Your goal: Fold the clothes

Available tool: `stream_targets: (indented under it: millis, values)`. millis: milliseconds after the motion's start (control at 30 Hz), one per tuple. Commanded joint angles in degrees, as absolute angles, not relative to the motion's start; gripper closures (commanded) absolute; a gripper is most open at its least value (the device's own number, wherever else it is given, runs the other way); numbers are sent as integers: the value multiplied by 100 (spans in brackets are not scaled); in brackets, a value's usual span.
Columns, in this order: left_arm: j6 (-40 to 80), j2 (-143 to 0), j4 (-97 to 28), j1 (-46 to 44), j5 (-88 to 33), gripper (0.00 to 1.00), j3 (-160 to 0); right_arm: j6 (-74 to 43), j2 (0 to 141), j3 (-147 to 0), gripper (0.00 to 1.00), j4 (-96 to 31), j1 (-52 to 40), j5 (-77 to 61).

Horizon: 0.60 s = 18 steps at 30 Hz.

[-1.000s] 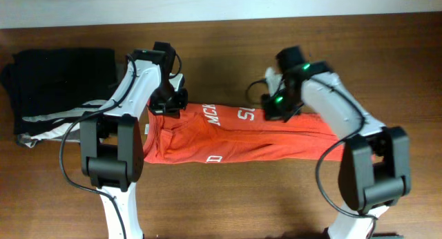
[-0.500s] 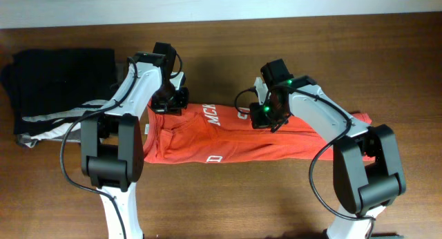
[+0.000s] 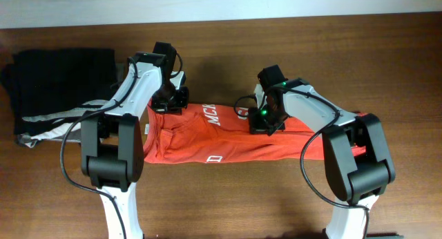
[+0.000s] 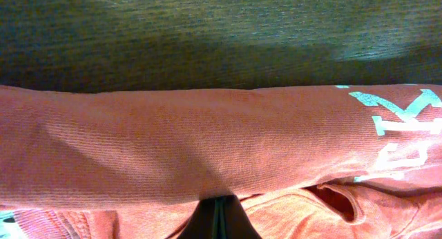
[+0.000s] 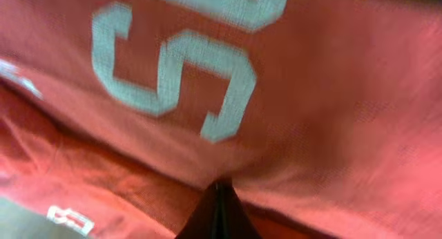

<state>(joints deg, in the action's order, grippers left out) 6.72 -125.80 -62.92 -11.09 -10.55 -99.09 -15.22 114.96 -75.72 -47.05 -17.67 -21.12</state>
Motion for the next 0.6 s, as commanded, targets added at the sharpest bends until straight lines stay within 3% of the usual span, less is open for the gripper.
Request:
stream_targets:
  millis: [0, 300, 567]
  values:
    - [685, -12529, -6276, -1083, -1118, 98, -9848, -1594, 11518, -7529, 96, -4954, -1804, -2403]
    - [683, -12529, -6274, -1083, -1118, 96, -9850, -1529, 11518, -7526, 96, -6077, -1804, -2333]
    - [683, -12529, -6278, -1083, -1118, 96, -9850, -1286, 11445, -7550, 96, -6276, -1837, -2335]
